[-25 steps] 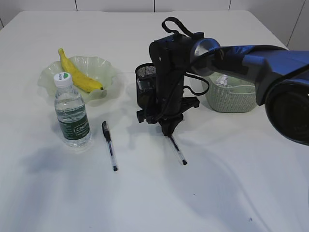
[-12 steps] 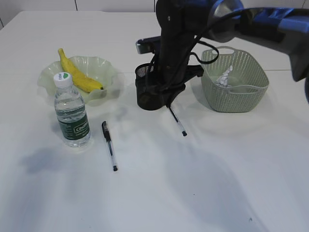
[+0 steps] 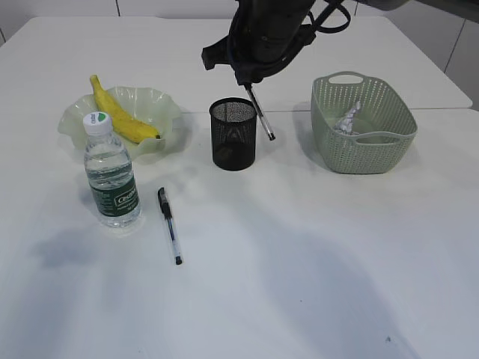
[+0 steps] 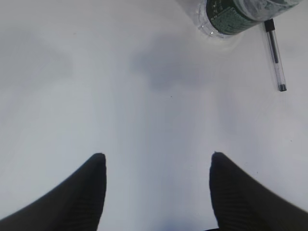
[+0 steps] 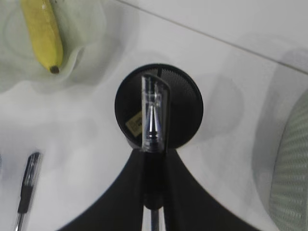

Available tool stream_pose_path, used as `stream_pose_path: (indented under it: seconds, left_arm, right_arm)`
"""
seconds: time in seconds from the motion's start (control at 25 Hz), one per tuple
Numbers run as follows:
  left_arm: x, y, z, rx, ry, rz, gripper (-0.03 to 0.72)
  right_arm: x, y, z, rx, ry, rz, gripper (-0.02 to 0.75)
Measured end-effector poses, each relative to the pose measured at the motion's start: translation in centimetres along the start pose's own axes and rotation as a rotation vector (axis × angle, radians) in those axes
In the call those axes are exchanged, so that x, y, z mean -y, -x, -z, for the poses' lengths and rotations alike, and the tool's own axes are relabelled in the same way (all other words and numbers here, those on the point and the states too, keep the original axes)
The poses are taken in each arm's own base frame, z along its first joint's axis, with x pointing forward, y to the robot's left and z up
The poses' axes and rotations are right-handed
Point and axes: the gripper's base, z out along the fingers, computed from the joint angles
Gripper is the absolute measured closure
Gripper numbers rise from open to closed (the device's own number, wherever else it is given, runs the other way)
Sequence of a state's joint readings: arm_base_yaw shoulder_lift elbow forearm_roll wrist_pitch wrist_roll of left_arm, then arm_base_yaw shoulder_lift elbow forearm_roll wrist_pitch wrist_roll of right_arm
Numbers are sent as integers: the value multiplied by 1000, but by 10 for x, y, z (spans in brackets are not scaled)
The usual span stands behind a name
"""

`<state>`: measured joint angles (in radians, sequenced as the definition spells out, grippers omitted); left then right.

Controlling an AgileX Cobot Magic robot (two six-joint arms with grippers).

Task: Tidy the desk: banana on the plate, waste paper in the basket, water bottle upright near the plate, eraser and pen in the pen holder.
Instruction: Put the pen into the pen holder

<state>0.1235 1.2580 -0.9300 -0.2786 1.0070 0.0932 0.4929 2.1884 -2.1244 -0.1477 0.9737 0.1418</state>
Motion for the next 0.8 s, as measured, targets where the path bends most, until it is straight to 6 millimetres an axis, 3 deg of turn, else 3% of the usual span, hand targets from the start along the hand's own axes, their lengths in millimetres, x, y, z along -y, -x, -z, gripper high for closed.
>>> stream_pose_path:
  seconds: [0.24, 0.48, 0.6, 0.8]
  left_arm:
    - [0, 0, 0, 2, 0, 0, 213]
    - [0, 0, 0, 2, 0, 0, 213]
    - [0, 0, 0, 2, 0, 0, 214]
    - [0, 0, 0, 2, 0, 0, 216]
  right_arm:
    - [0, 14, 1, 152, -5, 25, 685]
    - [1, 16, 5, 177, -9, 32, 686]
    - [2, 17, 15, 172, -9, 26, 686]
    - [7, 17, 50, 178, -13, 19, 686]
